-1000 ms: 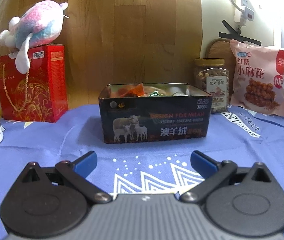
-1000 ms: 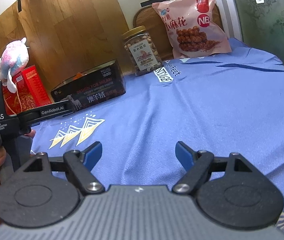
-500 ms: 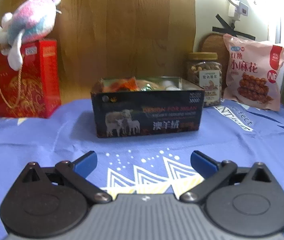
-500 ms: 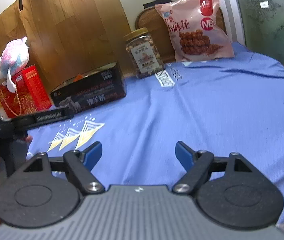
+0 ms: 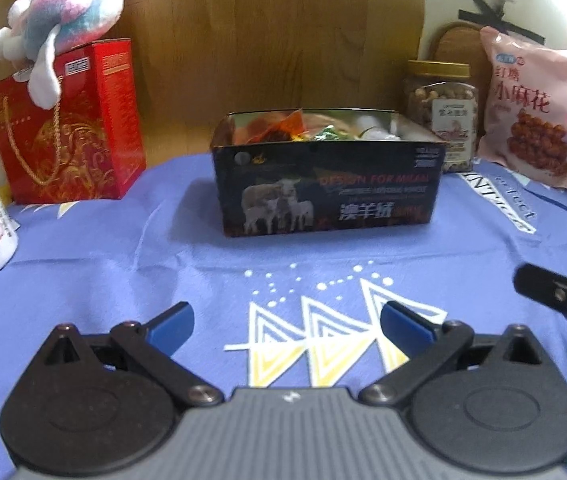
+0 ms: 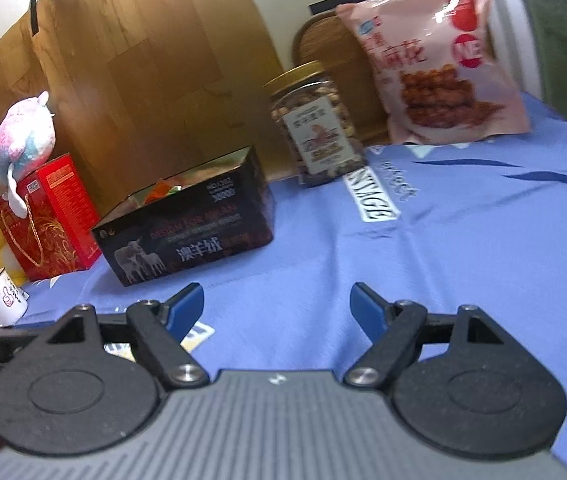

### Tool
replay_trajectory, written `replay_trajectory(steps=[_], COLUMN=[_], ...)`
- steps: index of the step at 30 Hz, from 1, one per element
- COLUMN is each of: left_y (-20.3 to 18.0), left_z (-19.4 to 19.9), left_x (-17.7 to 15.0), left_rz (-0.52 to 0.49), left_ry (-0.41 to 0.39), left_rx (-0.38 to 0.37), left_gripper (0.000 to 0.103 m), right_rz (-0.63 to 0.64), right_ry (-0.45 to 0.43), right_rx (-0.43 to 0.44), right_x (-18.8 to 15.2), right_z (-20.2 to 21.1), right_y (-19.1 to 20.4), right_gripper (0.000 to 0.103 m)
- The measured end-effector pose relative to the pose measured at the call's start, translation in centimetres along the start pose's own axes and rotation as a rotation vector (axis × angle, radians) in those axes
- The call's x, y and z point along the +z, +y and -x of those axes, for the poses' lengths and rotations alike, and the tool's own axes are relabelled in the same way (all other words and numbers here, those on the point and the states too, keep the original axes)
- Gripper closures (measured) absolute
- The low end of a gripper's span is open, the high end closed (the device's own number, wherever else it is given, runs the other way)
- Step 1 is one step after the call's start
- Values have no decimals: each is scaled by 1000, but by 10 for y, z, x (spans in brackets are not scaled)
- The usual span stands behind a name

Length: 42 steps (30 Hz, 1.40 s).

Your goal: Organize snacks

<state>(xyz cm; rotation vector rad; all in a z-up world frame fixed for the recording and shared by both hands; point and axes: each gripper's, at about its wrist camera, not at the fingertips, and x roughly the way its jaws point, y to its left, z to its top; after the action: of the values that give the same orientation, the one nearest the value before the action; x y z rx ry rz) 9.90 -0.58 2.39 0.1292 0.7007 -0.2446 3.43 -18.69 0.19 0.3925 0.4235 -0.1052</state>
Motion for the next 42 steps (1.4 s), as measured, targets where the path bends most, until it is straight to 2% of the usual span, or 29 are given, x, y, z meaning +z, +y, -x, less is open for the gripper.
replay_trajectory(steps=[9,17,24,35,42], left_y=[-5,-10,-8,-13,-13], left_z=[-1,5,12,21,17], left_x=[-4,-10,-10,-9,-8], left_rz=[-19,-48,-39,-60,-60], left_ry=[7,6,-5,-59,-47], left_rx=[114,198,256,282,273], left_gripper=[0,0,0,0,0], right_rz=[26,98,78,82,80], right_ry=[-4,-105,-136,-156,-153], right_rx=[70,99,119,146,147], right_x=[0,-5,-7,-9,-9], right_z=[-24,-9,-3,1,1], right_y=[3,10,5,6,7], right_gripper=[21,21,20,19,19])
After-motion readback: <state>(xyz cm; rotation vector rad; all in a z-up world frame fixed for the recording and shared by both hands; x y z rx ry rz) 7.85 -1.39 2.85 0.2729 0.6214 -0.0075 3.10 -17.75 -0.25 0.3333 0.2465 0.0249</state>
